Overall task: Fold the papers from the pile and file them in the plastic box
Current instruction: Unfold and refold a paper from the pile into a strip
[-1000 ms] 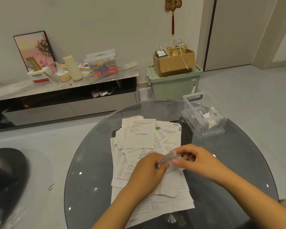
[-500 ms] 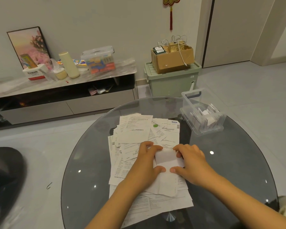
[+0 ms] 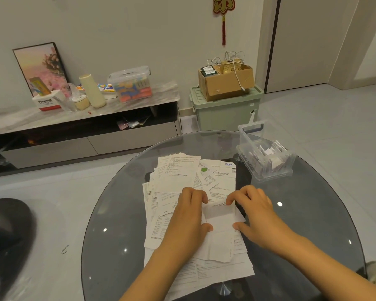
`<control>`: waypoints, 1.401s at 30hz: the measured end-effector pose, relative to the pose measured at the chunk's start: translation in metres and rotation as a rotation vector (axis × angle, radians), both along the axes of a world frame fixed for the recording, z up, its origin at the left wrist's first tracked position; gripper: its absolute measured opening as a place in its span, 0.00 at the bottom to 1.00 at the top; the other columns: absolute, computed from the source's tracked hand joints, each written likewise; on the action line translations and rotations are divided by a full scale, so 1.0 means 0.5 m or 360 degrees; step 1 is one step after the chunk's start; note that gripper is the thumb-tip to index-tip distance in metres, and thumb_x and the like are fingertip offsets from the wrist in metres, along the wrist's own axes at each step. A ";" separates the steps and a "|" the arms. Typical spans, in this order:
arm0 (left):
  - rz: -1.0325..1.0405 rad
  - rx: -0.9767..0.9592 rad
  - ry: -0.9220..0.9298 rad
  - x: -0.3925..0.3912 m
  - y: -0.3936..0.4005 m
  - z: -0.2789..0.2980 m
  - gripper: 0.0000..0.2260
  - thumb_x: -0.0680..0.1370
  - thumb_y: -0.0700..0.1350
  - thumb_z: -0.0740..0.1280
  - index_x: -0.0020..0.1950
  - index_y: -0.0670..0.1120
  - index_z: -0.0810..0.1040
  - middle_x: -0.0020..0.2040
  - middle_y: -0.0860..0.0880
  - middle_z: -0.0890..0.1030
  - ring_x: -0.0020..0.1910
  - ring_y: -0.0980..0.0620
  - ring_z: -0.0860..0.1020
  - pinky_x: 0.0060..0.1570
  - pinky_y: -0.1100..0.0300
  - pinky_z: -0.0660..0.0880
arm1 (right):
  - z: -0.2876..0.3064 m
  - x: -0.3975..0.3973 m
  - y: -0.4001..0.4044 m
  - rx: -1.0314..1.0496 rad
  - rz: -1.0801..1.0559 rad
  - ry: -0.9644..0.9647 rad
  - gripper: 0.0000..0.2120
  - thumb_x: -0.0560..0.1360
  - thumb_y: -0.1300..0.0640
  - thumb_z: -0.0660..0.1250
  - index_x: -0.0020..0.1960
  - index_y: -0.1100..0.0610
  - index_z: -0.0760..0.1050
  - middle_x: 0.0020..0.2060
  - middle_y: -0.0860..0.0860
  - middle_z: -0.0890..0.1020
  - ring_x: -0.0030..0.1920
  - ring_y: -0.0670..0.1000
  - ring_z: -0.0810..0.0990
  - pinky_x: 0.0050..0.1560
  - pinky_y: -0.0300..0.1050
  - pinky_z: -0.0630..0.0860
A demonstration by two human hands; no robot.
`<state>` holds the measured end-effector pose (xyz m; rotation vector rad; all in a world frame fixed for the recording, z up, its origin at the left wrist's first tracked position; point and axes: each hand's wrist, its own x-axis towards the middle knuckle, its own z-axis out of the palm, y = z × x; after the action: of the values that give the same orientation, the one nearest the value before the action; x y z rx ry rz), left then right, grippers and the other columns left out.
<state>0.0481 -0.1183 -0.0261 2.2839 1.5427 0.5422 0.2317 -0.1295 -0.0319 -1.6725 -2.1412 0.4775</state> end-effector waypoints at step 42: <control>0.0060 -0.0016 -0.0189 0.004 0.040 -0.040 0.07 0.76 0.39 0.67 0.53 0.44 0.80 0.49 0.53 0.72 0.54 0.54 0.71 0.51 0.68 0.65 | -0.037 -0.018 0.052 -0.0081 -0.0030 0.0229 0.12 0.75 0.58 0.67 0.55 0.45 0.78 0.50 0.43 0.69 0.55 0.46 0.63 0.61 0.38 0.59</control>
<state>0.0502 -0.0985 -0.0462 2.1770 1.5304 0.6657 0.2228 -0.1036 -0.0504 -1.6310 -2.0244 0.6316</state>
